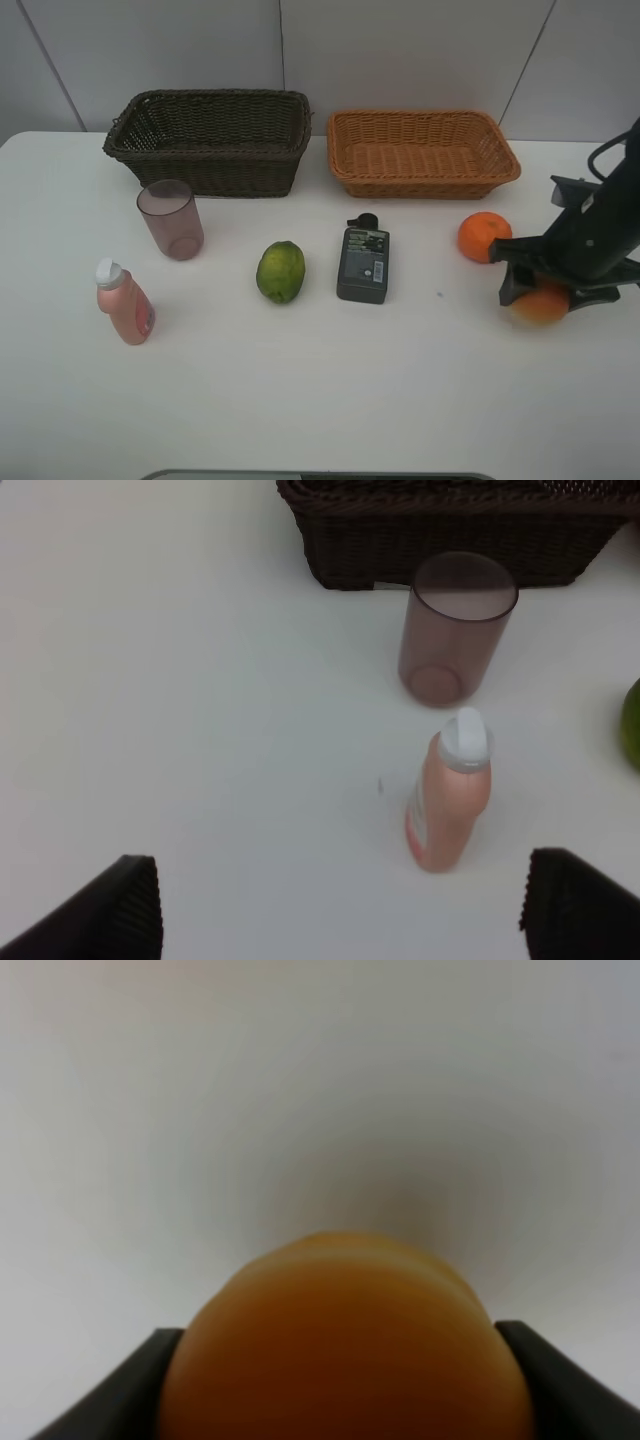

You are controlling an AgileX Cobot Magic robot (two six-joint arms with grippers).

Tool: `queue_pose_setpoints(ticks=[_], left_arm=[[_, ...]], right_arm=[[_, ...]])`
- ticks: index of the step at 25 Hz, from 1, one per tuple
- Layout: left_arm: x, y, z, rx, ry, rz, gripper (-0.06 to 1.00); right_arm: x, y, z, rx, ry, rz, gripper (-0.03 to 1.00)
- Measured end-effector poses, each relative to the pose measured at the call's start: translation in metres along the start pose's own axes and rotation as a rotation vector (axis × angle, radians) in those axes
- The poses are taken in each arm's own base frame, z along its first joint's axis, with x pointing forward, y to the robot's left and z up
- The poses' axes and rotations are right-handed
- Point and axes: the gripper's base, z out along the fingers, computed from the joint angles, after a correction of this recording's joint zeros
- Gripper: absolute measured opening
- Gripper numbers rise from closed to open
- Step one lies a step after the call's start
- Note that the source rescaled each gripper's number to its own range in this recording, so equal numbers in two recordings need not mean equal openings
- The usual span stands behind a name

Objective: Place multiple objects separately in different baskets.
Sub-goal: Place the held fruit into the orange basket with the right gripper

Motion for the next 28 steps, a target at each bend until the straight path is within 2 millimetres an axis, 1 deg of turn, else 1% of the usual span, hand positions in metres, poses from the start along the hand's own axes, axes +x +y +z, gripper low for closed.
queue_pose_setpoints(ticks=[5, 7, 9, 12, 14, 19, 24, 28], left_arm=[[0.000, 0.000, 0.000, 0.000, 0.000, 0.000, 0.93], [0.000, 0.000, 0.000, 0.000, 0.000, 0.000, 0.93], [0.000, 0.000, 0.000, 0.000, 0.000, 0.000, 0.93], [0.000, 0.000, 0.000, 0.000, 0.000, 0.000, 0.93], [0.000, 0.000, 0.000, 0.000, 0.000, 0.000, 0.93], [0.000, 0.000, 0.000, 0.000, 0.000, 0.000, 0.93], [0.000, 0.000, 0.000, 0.000, 0.000, 0.000, 0.93], [0.000, 0.000, 0.000, 0.000, 0.000, 0.000, 0.93]], right_arm=[[-0.033, 0.004, -0.038, 0.028, -0.032, -0.033, 0.00], [-0.048, 0.007, -0.049, 0.033, -0.058, -0.039, 0.00], [-0.065, 0.009, -0.058, 0.037, -0.090, -0.046, 0.00], [-0.089, 0.015, -0.064, 0.038, -0.115, -0.070, 0.00], [-0.105, 0.022, -0.064, 0.046, -0.121, -0.099, 0.00], [-0.142, 0.053, -0.062, 0.045, -0.178, -0.174, 0.00], [-0.174, 0.082, -0.047, 0.042, -0.231, -0.232, 0.00], [-0.194, 0.098, -0.037, 0.022, -0.311, -0.255, 0.00]])
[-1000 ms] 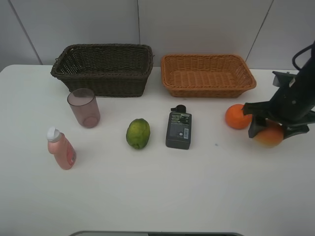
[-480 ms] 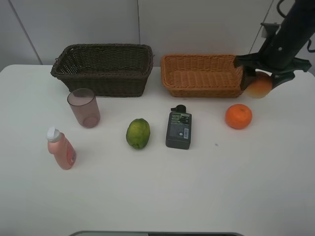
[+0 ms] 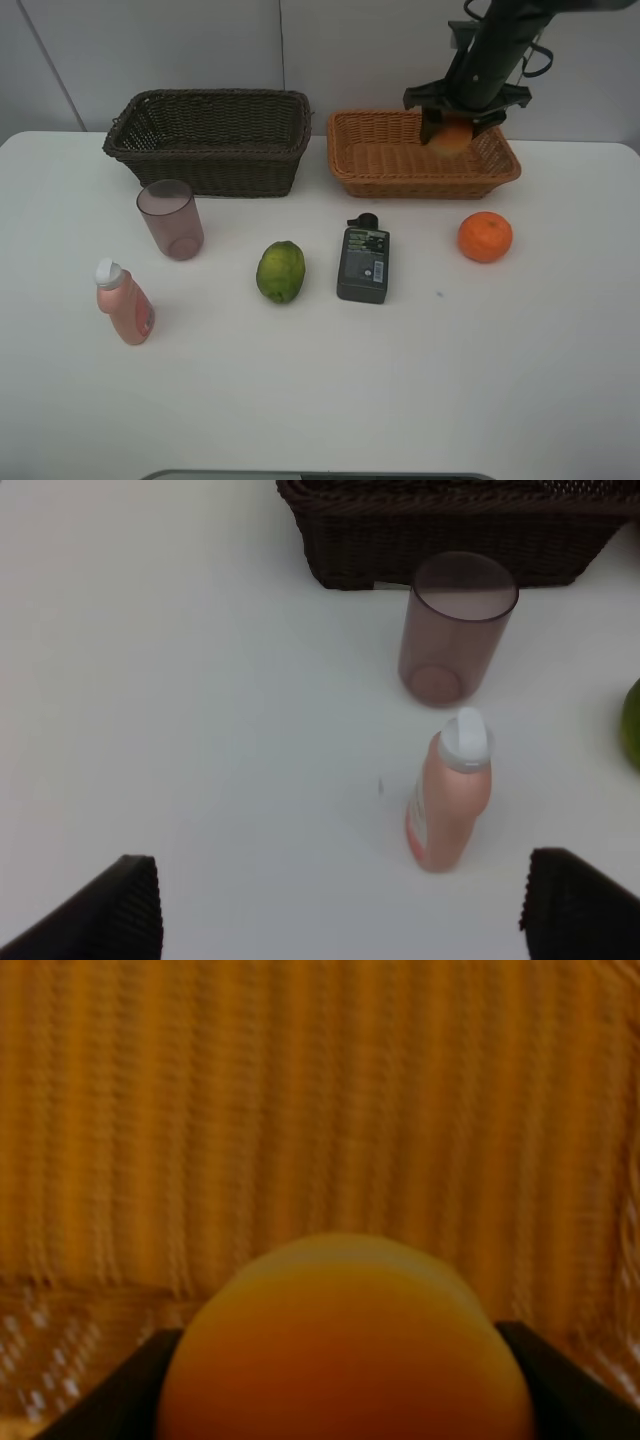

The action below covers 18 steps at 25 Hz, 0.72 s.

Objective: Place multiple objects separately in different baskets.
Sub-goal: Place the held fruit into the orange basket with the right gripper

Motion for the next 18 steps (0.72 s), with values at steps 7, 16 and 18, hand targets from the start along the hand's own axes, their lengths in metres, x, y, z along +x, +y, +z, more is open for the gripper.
queue_pose_setpoints(ticks=[7, 16, 18], left_arm=[[0.000, 0.000, 0.000, 0.000, 0.000, 0.000, 0.93], [0.000, 0.000, 0.000, 0.000, 0.000, 0.000, 0.93], [0.000, 0.000, 0.000, 0.000, 0.000, 0.000, 0.93]], right_arm=[[-0.010, 0.005, 0.027, -0.018, -0.092, -0.004, 0.00], [-0.009, 0.007, 0.052, -0.025, -0.105, -0.008, 0.00], [-0.010, 0.008, 0.052, -0.026, -0.117, -0.008, 0.16]])
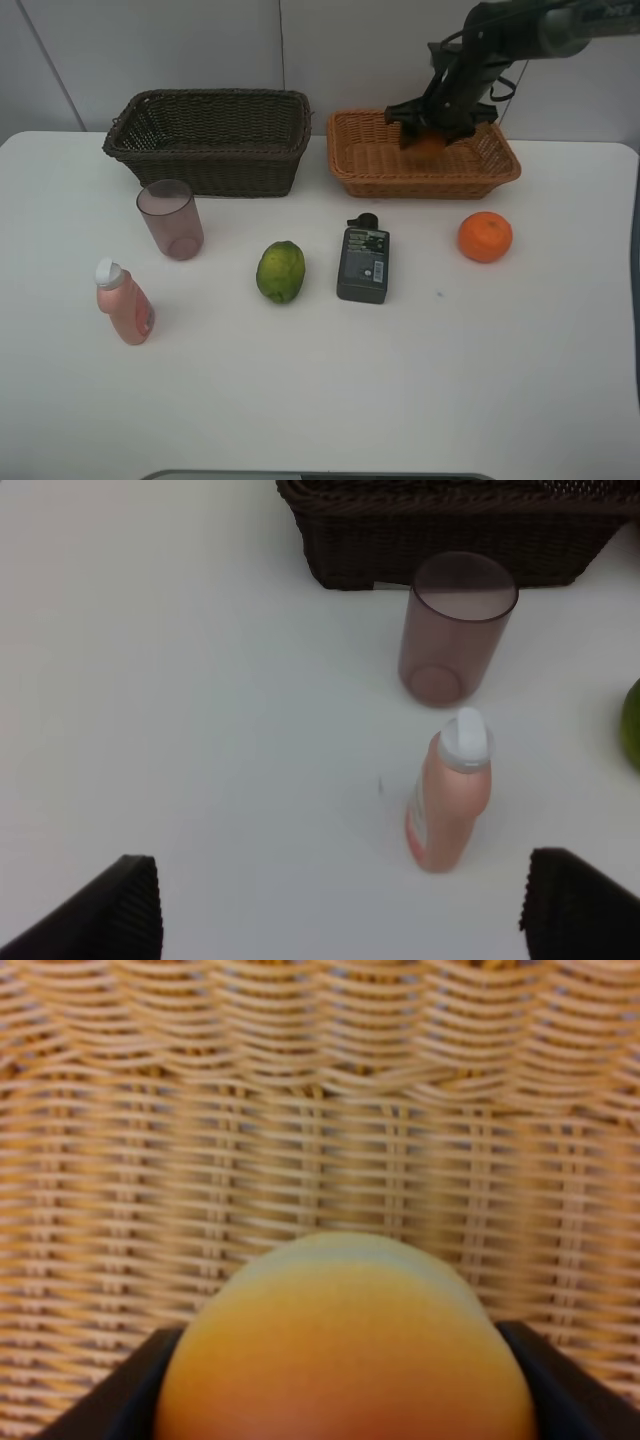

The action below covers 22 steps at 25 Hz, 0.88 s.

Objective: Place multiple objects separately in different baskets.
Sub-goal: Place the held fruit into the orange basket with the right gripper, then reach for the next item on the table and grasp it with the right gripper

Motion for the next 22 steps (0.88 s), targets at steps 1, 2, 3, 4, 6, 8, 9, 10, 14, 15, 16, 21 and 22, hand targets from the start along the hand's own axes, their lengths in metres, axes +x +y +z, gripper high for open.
queue_pose_setpoints(ticks=[1, 2, 3, 4, 6, 8, 9, 10, 14, 15, 16, 21, 22], left_arm=[[0.000, 0.000, 0.000, 0.000, 0.000, 0.000, 0.93], [0.000, 0.000, 0.000, 0.000, 0.000, 0.000, 0.93], [0.000, 0.000, 0.000, 0.000, 0.000, 0.000, 0.93], [0.000, 0.000, 0.000, 0.000, 0.000, 0.000, 0.93], [0.000, 0.000, 0.000, 0.000, 0.000, 0.000, 0.93], [0.000, 0.000, 0.000, 0.000, 0.000, 0.000, 0.93], [0.000, 0.000, 0.000, 0.000, 0.000, 0.000, 0.93], [0.000, 0.000, 0.000, 0.000, 0.000, 0.000, 0.93], [0.000, 0.000, 0.000, 0.000, 0.000, 0.000, 0.93], [0.000, 0.000, 0.000, 0.000, 0.000, 0.000, 0.93], [0.000, 0.000, 0.000, 0.000, 0.000, 0.000, 0.93], [0.000, 0.000, 0.000, 0.000, 0.000, 0.000, 0.93], [0.000, 0.000, 0.000, 0.000, 0.000, 0.000, 0.93]], right_arm=[[0.000, 0.000, 0.000, 0.000, -0.002, 0.000, 0.30], [0.000, 0.000, 0.000, 0.000, -0.002, 0.001, 0.42], [0.000, 0.000, 0.001, 0.000, 0.002, 0.001, 0.56], [0.000, 0.000, 0.000, 0.000, 0.001, 0.001, 0.68], [-0.002, 0.000, -0.004, 0.001, -0.005, 0.001, 0.78], [-0.004, -0.001, -0.011, 0.001, -0.014, 0.002, 0.83], [-0.005, -0.001, -0.016, 0.002, -0.014, 0.003, 0.84], [-0.006, -0.002, -0.023, 0.003, -0.012, 0.004, 0.85], [-0.005, -0.005, -0.050, 0.017, 0.034, 0.006, 0.85], [-0.003, -0.006, -0.058, 0.021, 0.046, 0.004, 0.85], [0.002, -0.007, -0.064, 0.025, 0.059, 0.003, 0.85], [0.032, -0.011, -0.106, 0.025, 0.064, 0.013, 0.85], [0.040, -0.012, -0.115, 0.024, 0.057, 0.025, 0.85]])
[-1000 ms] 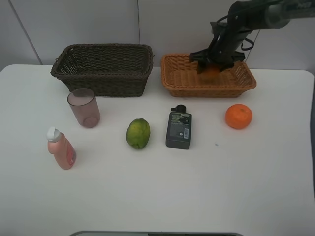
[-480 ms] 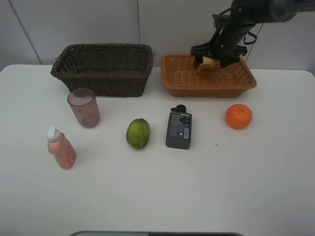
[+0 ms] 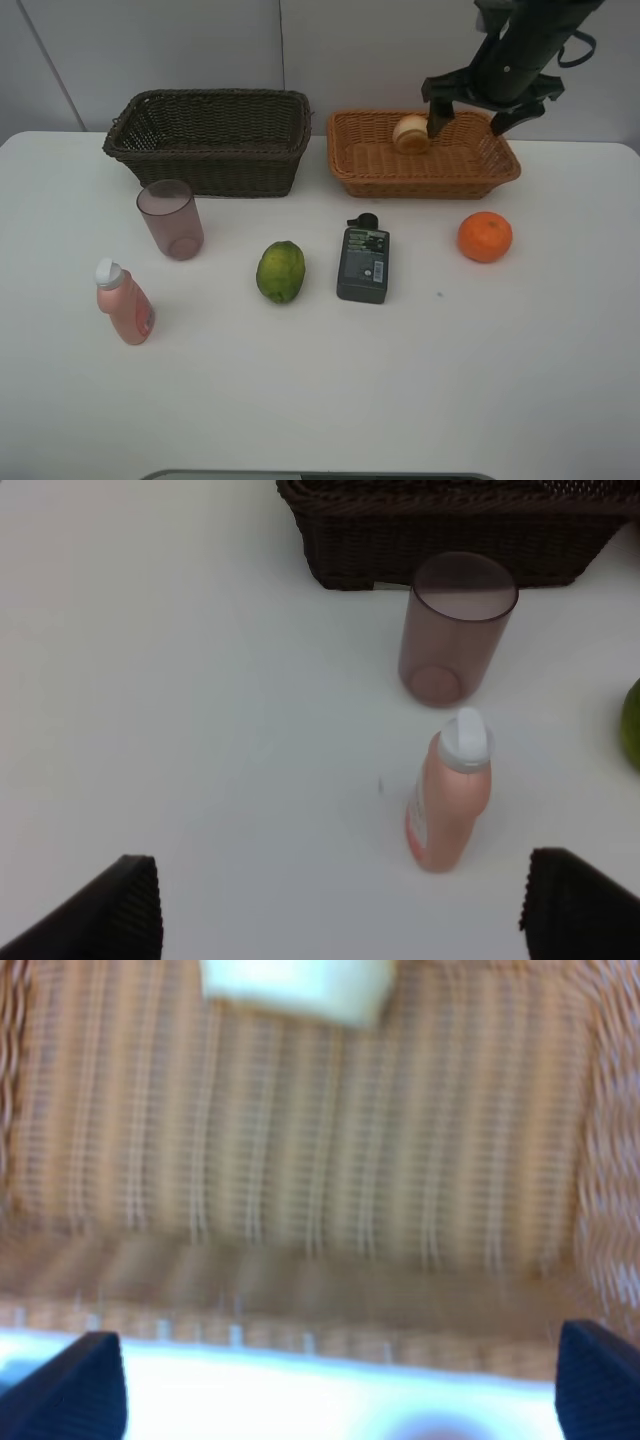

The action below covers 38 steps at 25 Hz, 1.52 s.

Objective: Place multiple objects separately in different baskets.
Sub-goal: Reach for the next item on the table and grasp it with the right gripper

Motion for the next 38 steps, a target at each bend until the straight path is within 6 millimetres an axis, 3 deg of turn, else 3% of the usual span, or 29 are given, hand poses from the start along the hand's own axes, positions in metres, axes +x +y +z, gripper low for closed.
queue_pose_setpoints(ticks=[4, 7, 14, 21, 26, 30, 38], left_arm=[[0.000, 0.000, 0.000, 0.000, 0.000, 0.000, 0.93], [0.000, 0.000, 0.000, 0.000, 0.000, 0.000, 0.93], [0.000, 0.000, 0.000, 0.000, 0.000, 0.000, 0.93], [0.000, 0.000, 0.000, 0.000, 0.000, 0.000, 0.93], [0.000, 0.000, 0.000, 0.000, 0.000, 0.000, 0.93], [0.000, 0.000, 0.000, 0.000, 0.000, 0.000, 0.93], [0.000, 0.000, 0.000, 0.000, 0.000, 0.000, 0.93]], right_arm=[[0.033, -0.004, -0.024, -0.001, -0.026, 0.014, 0.85], [0.059, -0.007, -0.028, 0.003, -0.001, 0.006, 0.85], [0.096, -0.008, -0.014, 0.005, 0.071, -0.004, 0.85], [0.097, -0.006, -0.004, -0.017, -0.009, 0.012, 0.85], [0.100, -0.004, 0.019, -0.013, 0.043, 0.006, 0.85], [0.103, -0.013, 0.030, 0.001, 0.077, 0.029, 0.85], [0.093, -0.027, 0.034, 0.018, 0.097, 0.077, 0.85]])
